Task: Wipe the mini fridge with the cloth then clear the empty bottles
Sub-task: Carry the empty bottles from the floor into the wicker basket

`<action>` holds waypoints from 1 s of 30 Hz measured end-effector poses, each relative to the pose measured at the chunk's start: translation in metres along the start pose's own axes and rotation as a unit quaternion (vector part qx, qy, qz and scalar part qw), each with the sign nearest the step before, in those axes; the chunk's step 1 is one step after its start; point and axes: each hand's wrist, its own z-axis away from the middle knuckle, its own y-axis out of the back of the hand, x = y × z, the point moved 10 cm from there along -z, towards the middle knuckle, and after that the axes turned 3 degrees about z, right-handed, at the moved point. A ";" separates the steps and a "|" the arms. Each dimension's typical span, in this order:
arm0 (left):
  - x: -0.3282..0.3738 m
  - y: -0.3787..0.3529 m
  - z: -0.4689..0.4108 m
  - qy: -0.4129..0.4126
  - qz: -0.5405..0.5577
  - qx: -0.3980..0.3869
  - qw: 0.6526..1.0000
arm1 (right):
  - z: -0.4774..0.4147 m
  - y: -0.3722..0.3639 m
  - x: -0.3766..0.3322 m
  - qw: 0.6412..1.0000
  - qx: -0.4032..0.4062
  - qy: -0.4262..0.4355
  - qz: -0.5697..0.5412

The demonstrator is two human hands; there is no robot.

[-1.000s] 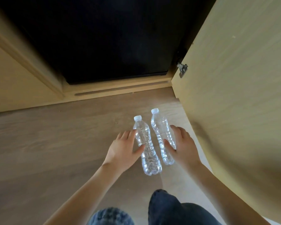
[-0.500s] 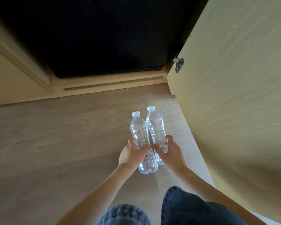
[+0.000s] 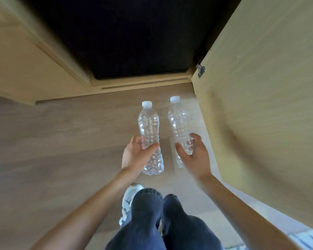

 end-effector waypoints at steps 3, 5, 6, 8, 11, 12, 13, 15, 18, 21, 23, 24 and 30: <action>0.046 0.063 0.064 0.006 0.030 0.031 0.999 | 0.037 0.045 -0.071 1.000 -0.001 0.015 -0.023; 0.080 0.102 0.113 0.012 0.045 0.045 0.998 | 0.066 0.082 -0.125 0.999 -0.008 0.030 -0.037; 0.098 0.120 0.141 0.011 0.059 0.051 0.997 | 0.081 0.103 -0.153 0.998 -0.014 0.033 -0.042; 0.134 0.154 0.198 0.005 0.083 0.061 0.995 | 0.114 0.149 -0.207 0.998 -0.018 0.041 -0.046; 0.194 0.204 0.287 -0.013 0.100 0.080 0.992 | 0.169 0.231 -0.292 0.996 -0.002 0.076 -0.043; 0.214 0.220 0.317 -0.023 0.101 0.085 0.991 | 0.187 0.258 -0.317 0.995 0.001 0.085 -0.048; 0.232 0.235 0.345 -0.036 0.102 0.089 0.990 | 0.204 0.283 -0.339 0.994 0.002 0.093 -0.054; 0.267 0.262 0.401 -0.065 0.112 0.097 0.987 | 0.237 0.331 -0.381 0.992 0.010 0.115 -0.054; 0.316 0.298 0.475 -0.117 0.122 0.108 0.980 | 0.277 0.397 -0.437 0.986 0.037 0.152 -0.056; 0.357 0.327 0.529 -0.179 0.148 0.126 0.964 | 0.307 0.443 -0.474 0.981 0.056 0.169 -0.076; 0.381 0.344 0.559 -0.209 0.165 0.141 0.954 | 0.325 0.469 -0.495 0.977 0.072 0.177 -0.095; 0.390 0.352 0.571 -0.223 0.167 0.147 0.949 | 0.333 0.479 -0.503 0.975 0.078 0.182 -0.106; 0.415 0.367 0.604 -0.298 0.169 0.136 0.929 | 0.364 0.494 -0.512 0.970 0.105 0.171 -0.140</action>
